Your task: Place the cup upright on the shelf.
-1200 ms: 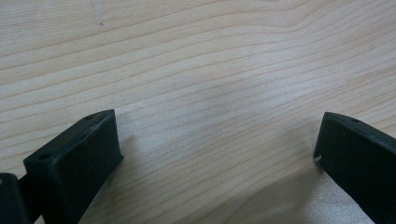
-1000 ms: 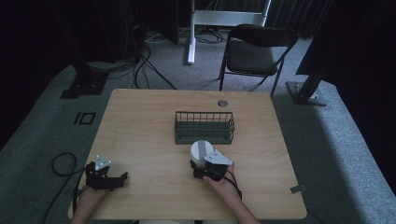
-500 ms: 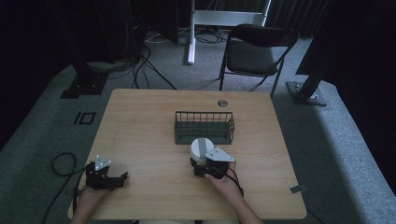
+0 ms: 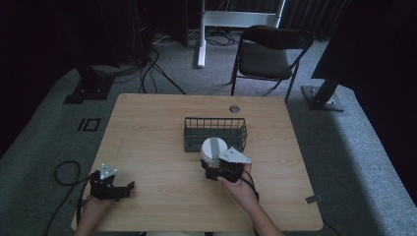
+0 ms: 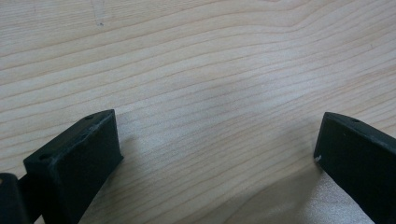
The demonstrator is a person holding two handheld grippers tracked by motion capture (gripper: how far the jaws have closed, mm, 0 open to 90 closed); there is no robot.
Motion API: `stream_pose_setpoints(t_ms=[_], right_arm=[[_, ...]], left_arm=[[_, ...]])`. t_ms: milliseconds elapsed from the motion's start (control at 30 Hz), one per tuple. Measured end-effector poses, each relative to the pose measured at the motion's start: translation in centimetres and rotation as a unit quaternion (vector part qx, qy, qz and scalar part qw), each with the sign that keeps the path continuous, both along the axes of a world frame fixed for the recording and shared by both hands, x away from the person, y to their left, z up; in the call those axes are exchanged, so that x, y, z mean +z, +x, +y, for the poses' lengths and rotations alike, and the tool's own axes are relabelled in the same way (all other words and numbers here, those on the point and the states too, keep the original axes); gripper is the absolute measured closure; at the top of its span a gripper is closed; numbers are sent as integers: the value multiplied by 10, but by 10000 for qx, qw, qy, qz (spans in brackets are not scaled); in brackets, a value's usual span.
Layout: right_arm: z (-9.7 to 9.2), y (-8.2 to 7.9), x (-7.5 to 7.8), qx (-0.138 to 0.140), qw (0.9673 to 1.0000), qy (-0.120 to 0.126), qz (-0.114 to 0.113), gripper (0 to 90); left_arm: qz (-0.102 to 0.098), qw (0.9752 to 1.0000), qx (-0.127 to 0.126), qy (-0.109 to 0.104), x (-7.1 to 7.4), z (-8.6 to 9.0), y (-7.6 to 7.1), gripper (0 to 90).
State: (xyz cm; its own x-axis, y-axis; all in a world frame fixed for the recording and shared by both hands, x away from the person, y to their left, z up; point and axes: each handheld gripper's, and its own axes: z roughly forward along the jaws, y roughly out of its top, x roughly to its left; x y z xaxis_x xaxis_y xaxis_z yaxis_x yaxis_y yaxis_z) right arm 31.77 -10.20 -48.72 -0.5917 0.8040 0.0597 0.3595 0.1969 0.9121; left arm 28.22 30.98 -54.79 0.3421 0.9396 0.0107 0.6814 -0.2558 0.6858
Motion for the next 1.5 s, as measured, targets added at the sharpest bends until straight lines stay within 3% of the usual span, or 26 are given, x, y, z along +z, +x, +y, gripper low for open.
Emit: stream_pose_setpoints(t_ms=[367, 967, 1300, 1500], right_arm=[[-2, 10, 28, -92, 9997, 115, -198, 185], [-6, 45, 65, -497, 9972, 251, -507, 185], [-6, 71, 76, -861, 9950, 245, -440, 185], [-3, 85, 74, -1161, 9924, 150, -377, 185]], left_arm=[[-2, 10000, 2, -4, 0, 0, 0, 6], [-6, 10000, 1, -6, 0, 0, 0, 6], [-2, 10000, -1, -1, 0, 0, 0, 6], [-2, 10000, 3, -3, 0, 0, 0, 6]])
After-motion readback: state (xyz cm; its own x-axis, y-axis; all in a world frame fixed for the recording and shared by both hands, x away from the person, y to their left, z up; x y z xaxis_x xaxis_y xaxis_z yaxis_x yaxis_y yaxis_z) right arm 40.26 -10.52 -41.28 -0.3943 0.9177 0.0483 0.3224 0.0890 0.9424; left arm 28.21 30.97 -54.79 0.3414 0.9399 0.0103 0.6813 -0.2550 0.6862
